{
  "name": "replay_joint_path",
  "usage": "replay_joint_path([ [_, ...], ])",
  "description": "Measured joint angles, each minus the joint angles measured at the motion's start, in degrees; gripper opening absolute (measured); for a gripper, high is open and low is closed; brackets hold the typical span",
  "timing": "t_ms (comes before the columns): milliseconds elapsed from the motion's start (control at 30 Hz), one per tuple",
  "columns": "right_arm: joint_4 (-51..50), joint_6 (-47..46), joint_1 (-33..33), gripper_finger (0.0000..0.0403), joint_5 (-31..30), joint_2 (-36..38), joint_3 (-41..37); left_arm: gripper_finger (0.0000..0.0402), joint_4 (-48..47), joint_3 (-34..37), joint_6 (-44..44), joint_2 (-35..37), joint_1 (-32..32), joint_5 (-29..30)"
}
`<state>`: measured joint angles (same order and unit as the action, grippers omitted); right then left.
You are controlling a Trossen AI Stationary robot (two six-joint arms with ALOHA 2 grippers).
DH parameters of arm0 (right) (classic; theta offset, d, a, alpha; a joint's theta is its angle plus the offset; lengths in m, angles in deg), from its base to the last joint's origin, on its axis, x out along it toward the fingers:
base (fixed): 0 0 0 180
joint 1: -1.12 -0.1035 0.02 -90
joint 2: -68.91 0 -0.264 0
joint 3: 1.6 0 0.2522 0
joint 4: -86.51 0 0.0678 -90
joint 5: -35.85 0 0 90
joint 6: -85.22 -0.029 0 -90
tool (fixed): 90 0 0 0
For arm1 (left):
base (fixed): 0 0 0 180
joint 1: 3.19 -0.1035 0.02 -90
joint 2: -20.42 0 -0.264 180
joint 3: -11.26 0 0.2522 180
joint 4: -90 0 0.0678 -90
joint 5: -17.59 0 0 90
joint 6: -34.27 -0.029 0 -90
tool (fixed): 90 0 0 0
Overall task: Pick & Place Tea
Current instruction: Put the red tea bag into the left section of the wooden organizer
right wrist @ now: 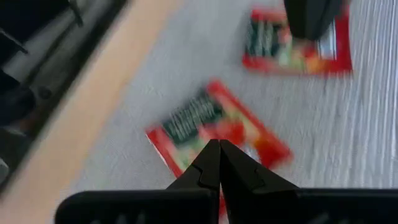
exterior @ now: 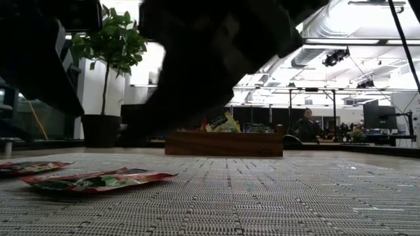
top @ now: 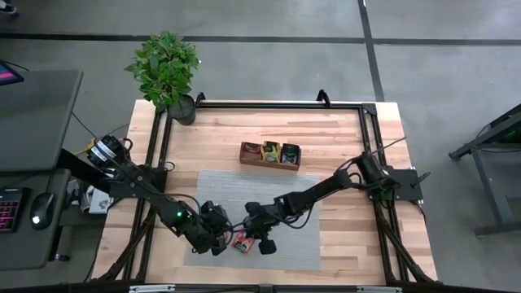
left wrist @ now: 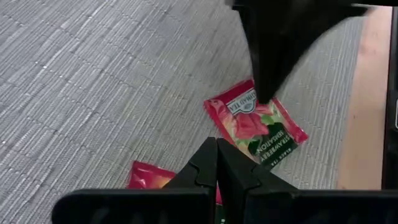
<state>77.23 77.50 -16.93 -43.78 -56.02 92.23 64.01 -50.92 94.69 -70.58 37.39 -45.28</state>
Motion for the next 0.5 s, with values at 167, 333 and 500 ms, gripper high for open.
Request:
replay_joint_path([
  [167,-1.92,-2.54,0.08,0.0,-0.27,-1.09,-0.79,0.0,-0.5,0.0,0.38,0.0,-0.02,-0.38],
  [333,-2.29,-6.61,0.09,0.0,-1.04,-0.94,-2.61,0.0,-1.05,-0.02,1.3,0.0,-0.04,-2.37],
  [500,-2.44,-16.61,0.46,0.0,-3.72,-0.84,-3.89,0.0,-0.99,-0.02,1.77,0.0,-0.04,-3.62],
])
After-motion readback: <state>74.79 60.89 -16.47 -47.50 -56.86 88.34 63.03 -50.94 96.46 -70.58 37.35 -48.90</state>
